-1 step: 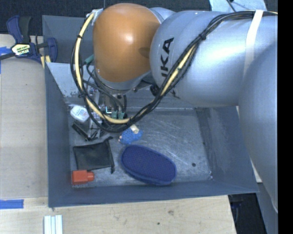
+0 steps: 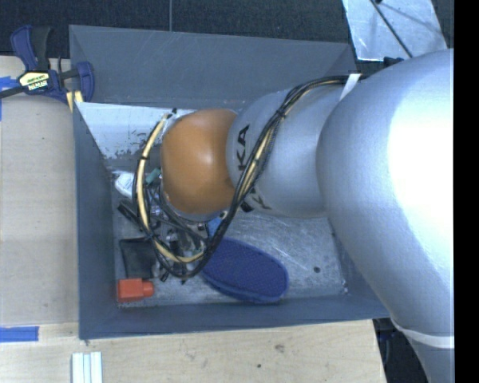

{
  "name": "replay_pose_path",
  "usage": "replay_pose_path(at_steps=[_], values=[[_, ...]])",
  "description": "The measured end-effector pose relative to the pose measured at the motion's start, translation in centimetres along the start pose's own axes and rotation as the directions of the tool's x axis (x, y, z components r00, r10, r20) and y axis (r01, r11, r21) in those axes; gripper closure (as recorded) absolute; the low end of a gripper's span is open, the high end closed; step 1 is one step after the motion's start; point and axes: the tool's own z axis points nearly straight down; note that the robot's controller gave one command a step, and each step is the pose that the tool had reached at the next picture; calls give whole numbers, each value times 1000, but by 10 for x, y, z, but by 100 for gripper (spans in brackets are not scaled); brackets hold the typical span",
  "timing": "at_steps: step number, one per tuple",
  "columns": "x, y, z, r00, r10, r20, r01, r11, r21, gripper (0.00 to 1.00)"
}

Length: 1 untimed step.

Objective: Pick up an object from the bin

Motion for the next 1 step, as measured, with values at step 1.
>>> replay_pose_path(at_steps=[1], values=[[-4,-16,-15,990,141,-13,-141,990,6,0]])
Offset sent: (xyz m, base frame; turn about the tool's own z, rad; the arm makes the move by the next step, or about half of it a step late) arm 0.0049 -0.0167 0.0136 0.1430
